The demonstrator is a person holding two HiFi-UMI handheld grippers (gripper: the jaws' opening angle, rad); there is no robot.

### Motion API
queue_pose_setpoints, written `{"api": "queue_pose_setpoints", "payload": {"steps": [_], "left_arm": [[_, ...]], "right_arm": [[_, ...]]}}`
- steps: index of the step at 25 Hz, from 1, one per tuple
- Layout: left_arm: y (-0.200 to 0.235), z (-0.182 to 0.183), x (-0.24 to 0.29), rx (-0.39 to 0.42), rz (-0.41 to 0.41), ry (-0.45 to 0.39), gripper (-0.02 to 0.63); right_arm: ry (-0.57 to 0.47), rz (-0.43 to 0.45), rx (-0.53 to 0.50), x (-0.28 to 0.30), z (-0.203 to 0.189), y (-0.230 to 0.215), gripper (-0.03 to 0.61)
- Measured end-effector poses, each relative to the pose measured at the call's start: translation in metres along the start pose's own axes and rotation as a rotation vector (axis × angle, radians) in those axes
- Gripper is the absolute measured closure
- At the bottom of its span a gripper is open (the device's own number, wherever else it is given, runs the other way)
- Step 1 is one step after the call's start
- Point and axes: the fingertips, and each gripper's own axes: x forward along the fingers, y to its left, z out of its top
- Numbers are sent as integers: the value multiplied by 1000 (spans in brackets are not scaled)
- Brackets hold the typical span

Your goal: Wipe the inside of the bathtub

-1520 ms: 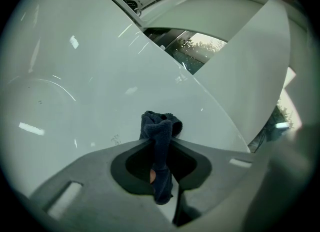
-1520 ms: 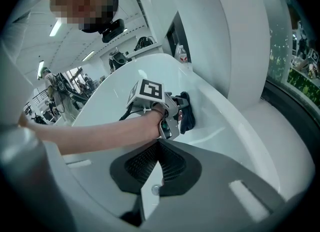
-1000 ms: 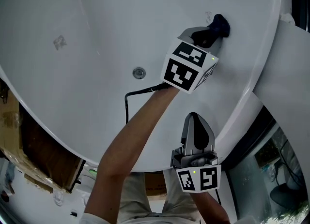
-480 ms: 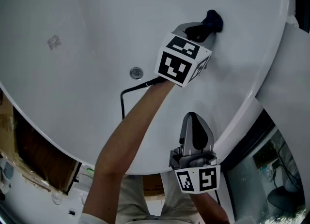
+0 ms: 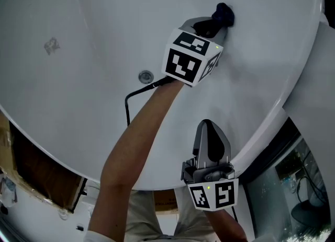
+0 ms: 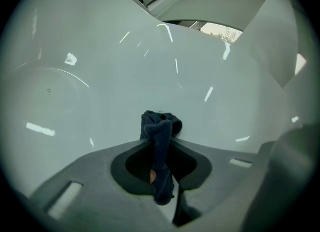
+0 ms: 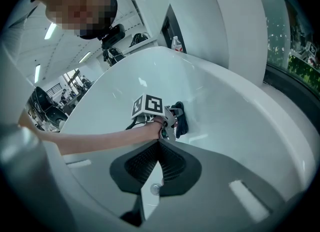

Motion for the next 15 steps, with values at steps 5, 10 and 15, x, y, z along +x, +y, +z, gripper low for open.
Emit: {"api": "queue_pose_setpoints", "payload": {"steps": [5, 10, 15], "left_arm": [[12, -10, 5, -4, 12, 8, 555], [32, -32, 12, 10, 36, 67, 555], [52, -67, 14, -31, 51, 148, 555]], "right_arm": [[3, 4, -7, 4, -5, -1, 572], [2, -1, -14, 8, -9, -6, 572], [9, 0, -5, 8, -15, -2, 572]]}}
